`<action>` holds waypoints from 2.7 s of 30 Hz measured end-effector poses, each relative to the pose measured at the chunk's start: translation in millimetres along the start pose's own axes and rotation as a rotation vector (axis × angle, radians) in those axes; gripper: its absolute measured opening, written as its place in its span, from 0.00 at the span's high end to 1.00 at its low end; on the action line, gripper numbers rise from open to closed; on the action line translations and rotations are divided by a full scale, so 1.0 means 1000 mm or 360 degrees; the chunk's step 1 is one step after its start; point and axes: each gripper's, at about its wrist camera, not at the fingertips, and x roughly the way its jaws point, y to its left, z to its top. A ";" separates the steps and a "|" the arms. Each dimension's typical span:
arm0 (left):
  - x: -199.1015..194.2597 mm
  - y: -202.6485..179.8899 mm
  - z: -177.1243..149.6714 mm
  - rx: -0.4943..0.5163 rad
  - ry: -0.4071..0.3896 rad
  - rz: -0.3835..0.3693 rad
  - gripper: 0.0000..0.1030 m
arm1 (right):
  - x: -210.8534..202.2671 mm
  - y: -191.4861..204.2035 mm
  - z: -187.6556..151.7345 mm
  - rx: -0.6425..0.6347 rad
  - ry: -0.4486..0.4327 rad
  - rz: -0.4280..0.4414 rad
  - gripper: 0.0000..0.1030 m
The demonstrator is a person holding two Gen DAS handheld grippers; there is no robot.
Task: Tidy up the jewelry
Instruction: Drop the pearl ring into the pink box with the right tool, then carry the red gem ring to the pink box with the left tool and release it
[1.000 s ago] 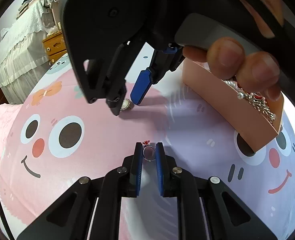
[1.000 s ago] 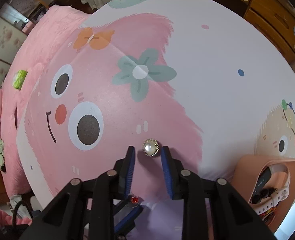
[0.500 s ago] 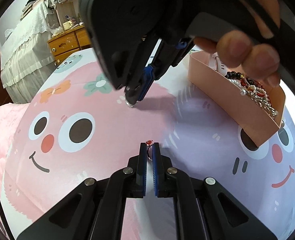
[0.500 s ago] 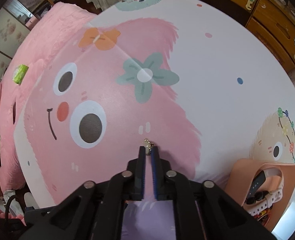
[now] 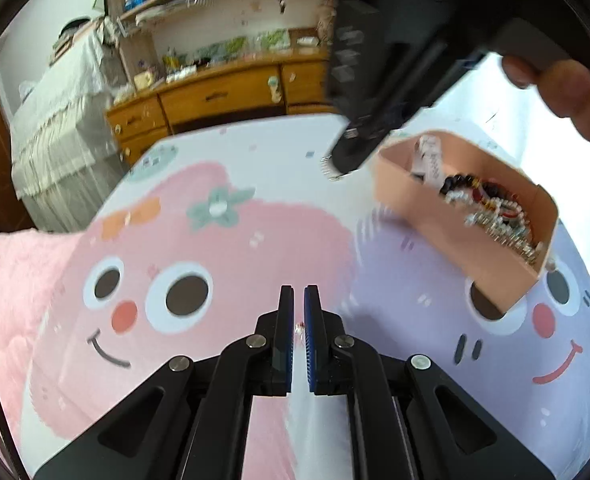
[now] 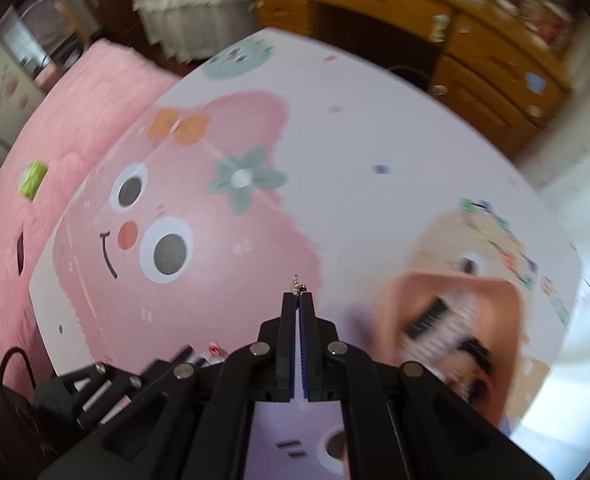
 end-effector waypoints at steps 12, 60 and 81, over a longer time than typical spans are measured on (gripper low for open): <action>-0.033 -0.040 0.031 0.0181 -0.0140 -0.0081 0.97 | -0.066 -0.068 -0.063 0.0384 -0.0152 -0.0163 0.99; -0.010 -0.038 0.070 0.0071 -0.0139 -0.0308 0.95 | -0.053 -0.111 -0.124 0.0705 -0.0146 -0.0047 0.98; -0.004 0.041 0.064 0.0072 0.0364 -0.0442 0.15 | -0.054 -0.052 -0.184 0.1346 -0.0391 -0.0316 0.39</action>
